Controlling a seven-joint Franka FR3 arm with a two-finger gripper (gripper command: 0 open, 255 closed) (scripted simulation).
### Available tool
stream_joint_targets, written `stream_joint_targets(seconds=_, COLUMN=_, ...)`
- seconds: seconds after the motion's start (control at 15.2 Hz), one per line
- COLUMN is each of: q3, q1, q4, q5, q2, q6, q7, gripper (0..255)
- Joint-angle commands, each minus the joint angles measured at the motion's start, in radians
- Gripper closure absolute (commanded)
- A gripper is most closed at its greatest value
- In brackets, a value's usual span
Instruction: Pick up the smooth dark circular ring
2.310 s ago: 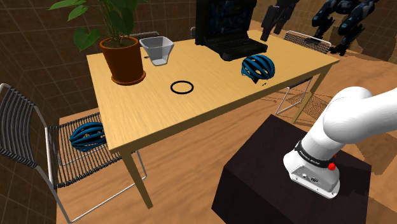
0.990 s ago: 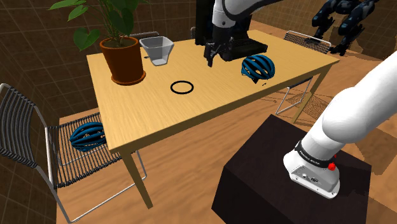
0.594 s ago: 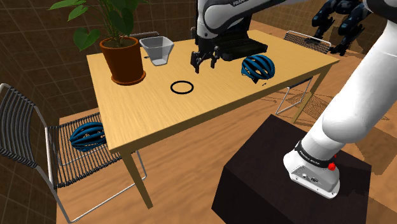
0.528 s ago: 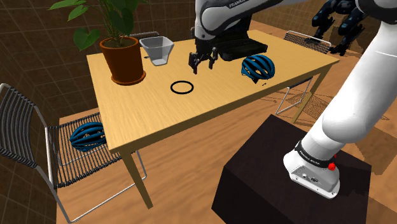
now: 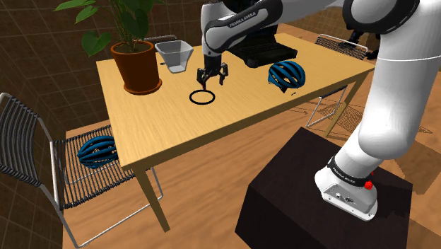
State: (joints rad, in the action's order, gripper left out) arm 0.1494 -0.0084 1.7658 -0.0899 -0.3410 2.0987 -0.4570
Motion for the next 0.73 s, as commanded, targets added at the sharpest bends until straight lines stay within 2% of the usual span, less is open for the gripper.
stream_joint_targets(seconds=0.0, q3=-0.002, q1=0.001, q4=-0.002, q5=-0.003, q2=-0.021, q6=0.019, q7=-0.004, gripper=0)
stream_joint_targets(seconds=0.46, q3=-0.005, q1=0.003, q4=0.027, q5=-0.011, q2=-0.055, q6=0.081, q7=-0.011, gripper=0)
stream_joint_targets(seconds=0.53, q3=-0.005, q1=0.004, q4=0.026, q5=-0.011, q2=-0.056, q6=0.081, q7=-0.012, gripper=255)
stream_joint_targets(seconds=0.66, q3=-0.004, q1=0.004, q4=0.027, q5=-0.011, q2=-0.054, q6=0.080, q7=-0.012, gripper=255)
